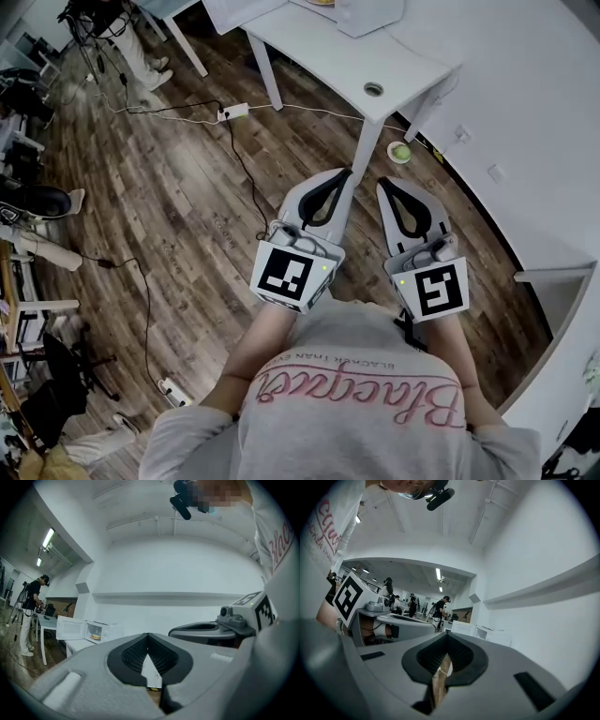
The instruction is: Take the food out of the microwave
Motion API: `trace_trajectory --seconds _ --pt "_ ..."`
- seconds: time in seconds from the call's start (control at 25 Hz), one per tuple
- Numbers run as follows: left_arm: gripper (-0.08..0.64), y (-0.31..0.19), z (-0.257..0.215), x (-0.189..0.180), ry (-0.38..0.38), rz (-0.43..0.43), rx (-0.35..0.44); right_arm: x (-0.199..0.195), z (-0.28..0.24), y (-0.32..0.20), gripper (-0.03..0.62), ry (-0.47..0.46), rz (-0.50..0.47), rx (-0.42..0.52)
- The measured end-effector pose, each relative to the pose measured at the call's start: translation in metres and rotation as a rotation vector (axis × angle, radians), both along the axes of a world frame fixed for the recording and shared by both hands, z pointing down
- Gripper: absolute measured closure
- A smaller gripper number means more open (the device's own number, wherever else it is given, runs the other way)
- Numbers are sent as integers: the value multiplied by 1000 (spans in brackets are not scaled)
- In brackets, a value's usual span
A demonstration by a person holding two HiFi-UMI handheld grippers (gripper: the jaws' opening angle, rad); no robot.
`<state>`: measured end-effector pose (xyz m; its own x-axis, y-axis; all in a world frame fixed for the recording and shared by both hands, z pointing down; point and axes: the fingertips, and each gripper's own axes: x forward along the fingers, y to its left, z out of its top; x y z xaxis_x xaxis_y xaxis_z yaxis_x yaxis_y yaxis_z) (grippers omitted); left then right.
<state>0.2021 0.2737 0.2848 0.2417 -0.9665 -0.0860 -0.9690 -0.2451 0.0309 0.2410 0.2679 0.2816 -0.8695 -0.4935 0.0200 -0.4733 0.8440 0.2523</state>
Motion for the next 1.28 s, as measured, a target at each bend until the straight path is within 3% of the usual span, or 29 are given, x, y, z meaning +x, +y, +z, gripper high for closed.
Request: trace_trajectory --seconds 0.28,0.68,0.84,1.04,1.28 --pt "555 -10 3 -51 21 16 1 -50 5 -7 583 9 4 -18" --pt "555 -6 9 -122 35 6 -18 -126 14 0 583 76 -21 28" --pt "555 -8 10 -141 45 -20 -11 -140 17 -6 583 59 -37 -37" --pt "555 -14 14 -156 54 -38 -16 -154 11 -11 583 63 -47 29" --pt "555 -33 11 -163 53 -37 -9 -159 14 -32 582 44 -42 -1"
